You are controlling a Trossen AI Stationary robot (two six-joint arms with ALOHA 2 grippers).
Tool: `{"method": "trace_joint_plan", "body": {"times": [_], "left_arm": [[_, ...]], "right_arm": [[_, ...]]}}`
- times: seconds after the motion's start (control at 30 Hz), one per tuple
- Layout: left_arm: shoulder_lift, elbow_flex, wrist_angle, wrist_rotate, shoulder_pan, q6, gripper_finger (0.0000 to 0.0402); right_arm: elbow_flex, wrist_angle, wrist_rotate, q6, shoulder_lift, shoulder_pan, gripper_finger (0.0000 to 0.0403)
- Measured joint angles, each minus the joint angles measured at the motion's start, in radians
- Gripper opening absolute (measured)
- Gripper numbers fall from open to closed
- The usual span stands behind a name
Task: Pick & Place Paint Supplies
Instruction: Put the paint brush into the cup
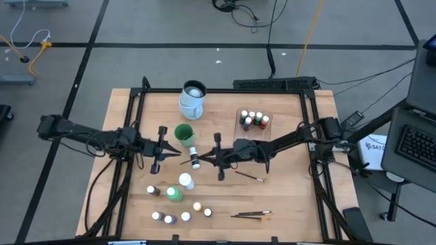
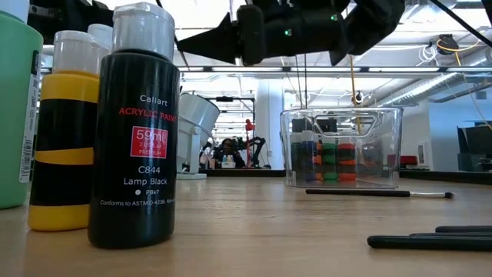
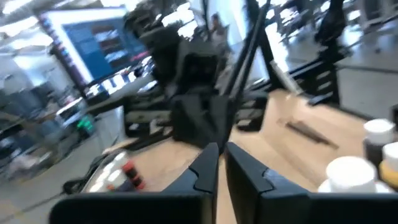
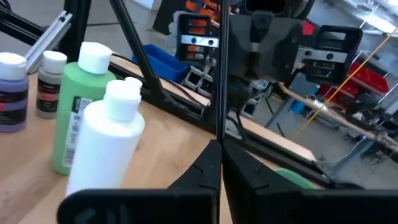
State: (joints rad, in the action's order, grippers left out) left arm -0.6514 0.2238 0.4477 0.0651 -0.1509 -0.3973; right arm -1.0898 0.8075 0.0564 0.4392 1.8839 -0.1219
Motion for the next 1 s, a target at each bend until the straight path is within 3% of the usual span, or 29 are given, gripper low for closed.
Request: {"method": "trace_joint_plan", "body": {"times": [0.17,0.4,0.53,1.0], "left_arm": [[-0.072,0.0,0.109,0.108,-0.001,0.029,0.01],[-0.135,0.0,0.218,0.046,0.0,0.058,0.0208],[-0.175,0.0,0.28,0.148,-0.001,0.041,0.0249],[-0.292,0.002,0.446,0.216,0.0,0.085,0.0266]], "right_arm": [[-0.009,0.004,-0.004,-0.008,0.0,0.009,0.0],[-0.009,-0.022,-0.002,-0.006,0.0,0.01,0.0],[-0.009,-0.058,0.051,-0.007,0.001,0.009,0.0],[-0.009,-0.069,0.051,-0.057,0.0,0.024,0.0]]}}
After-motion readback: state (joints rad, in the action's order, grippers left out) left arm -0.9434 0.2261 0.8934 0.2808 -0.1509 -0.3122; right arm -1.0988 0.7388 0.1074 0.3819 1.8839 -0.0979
